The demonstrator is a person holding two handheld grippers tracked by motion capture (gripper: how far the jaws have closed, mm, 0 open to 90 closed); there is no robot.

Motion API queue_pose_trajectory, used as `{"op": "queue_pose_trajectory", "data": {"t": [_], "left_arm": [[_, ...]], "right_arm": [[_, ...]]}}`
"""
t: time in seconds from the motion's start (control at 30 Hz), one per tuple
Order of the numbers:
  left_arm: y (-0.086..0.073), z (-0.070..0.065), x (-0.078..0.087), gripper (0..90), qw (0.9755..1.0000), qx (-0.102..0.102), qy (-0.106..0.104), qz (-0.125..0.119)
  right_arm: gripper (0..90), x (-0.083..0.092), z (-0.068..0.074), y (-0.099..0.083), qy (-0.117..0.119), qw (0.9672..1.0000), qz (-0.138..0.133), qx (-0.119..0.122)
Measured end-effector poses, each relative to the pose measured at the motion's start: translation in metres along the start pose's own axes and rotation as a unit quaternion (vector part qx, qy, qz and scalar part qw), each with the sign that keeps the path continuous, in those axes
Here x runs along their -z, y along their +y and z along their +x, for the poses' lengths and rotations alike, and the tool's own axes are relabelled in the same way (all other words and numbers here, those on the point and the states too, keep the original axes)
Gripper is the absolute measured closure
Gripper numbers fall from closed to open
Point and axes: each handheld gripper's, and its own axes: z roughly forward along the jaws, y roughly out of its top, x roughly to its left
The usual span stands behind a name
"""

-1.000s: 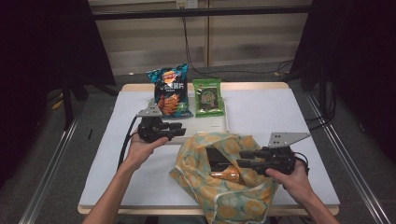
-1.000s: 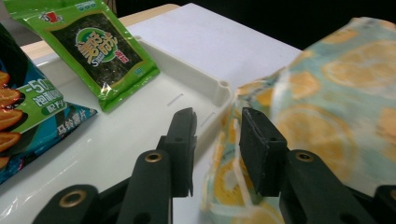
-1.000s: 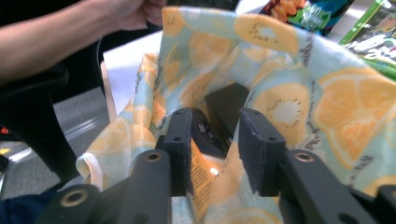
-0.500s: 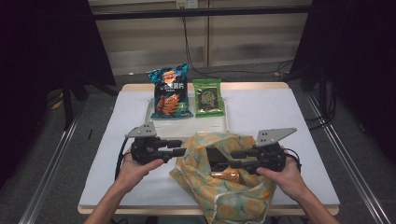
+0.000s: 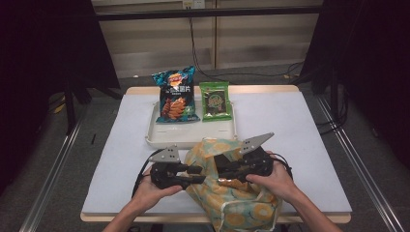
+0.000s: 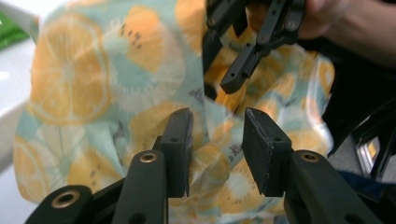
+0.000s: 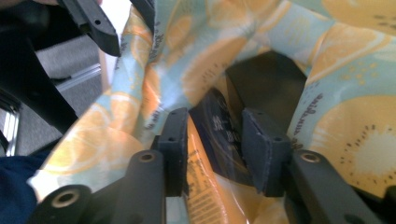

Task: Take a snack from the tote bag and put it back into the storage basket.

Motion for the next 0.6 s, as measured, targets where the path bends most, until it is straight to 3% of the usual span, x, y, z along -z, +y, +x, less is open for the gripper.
{"op": "queue_pose_trajectory", "data": {"t": [0.13,0.23,0.6], "left_arm": [[-0.008,0.003,-0.003,62.4,0.9999,0.005,0.005,0.012],[-0.012,0.007,-0.002,62.0,0.9997,0.016,0.008,0.014],[-0.017,0.01,-0.006,60.4,0.9993,0.022,0.011,0.028]], "right_arm": [[54.2,-0.01,-0.002,-0.002,0.0,0.9997,0.024,0.006],[46.7,-0.017,-0.001,-0.002,0.013,0.9991,0.039,0.011],[38.7,-0.026,0.003,0.006,0.022,0.9962,0.069,0.047]]}}
